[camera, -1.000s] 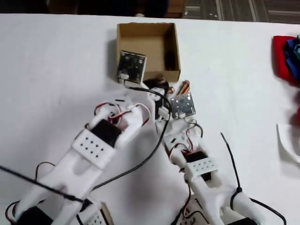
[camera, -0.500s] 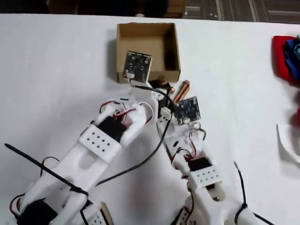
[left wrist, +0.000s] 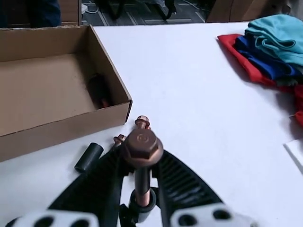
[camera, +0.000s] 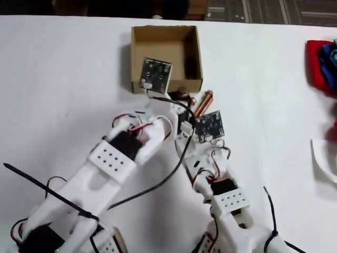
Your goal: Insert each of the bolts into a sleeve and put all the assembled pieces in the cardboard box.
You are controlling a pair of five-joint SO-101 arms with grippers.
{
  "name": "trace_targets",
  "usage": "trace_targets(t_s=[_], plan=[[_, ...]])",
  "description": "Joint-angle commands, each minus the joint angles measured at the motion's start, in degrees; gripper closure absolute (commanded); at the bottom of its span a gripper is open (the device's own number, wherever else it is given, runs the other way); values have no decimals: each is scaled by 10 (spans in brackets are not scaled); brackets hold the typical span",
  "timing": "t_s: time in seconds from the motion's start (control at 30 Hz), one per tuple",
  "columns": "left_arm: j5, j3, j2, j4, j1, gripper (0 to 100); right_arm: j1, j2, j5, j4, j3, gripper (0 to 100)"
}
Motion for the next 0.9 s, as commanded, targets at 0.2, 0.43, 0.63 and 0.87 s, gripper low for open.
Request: trace_targets(t_s=[0.2, 0.43, 0.63, 0.87], plan=[[1, -25, -2, 60, 30, 976, -2, -20, -4, -1, -6, 978], [-44, -30, -3, 113, 11, 868, -2, -19, -4, -1, -6, 978], [-4, -31, -6, 170, 7, 648, -2, -19, -4, -1, -6, 978], [-6, -68, -7, 171, -38, 697, -1, -19, -1, -1, -2, 978]])
